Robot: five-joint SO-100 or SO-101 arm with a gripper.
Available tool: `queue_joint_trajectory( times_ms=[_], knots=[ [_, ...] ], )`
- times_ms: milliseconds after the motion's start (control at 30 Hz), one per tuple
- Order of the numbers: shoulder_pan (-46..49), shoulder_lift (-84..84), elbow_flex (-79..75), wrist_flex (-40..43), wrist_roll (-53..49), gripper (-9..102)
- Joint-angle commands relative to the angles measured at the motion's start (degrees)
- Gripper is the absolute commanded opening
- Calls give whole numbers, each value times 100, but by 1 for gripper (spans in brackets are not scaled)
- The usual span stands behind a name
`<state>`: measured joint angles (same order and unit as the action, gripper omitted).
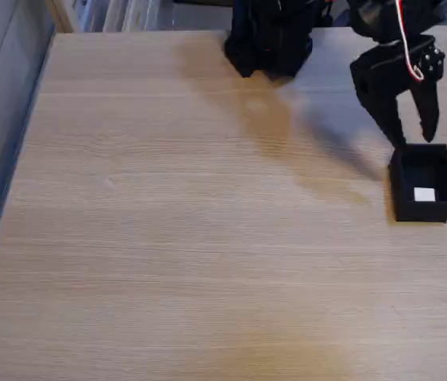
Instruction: Pick a white block and place it in the black box.
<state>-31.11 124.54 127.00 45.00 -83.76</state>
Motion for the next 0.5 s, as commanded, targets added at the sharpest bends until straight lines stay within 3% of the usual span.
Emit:
queue_joint_trajectory(
  times_ms=[0, 233, 467],
  knots=[
    [290, 835, 422, 325, 79, 0],
    [1626, 3226, 2496, 923, 53, 0],
    [2593, 5203, 4008, 2733, -492, 0]
  ],
)
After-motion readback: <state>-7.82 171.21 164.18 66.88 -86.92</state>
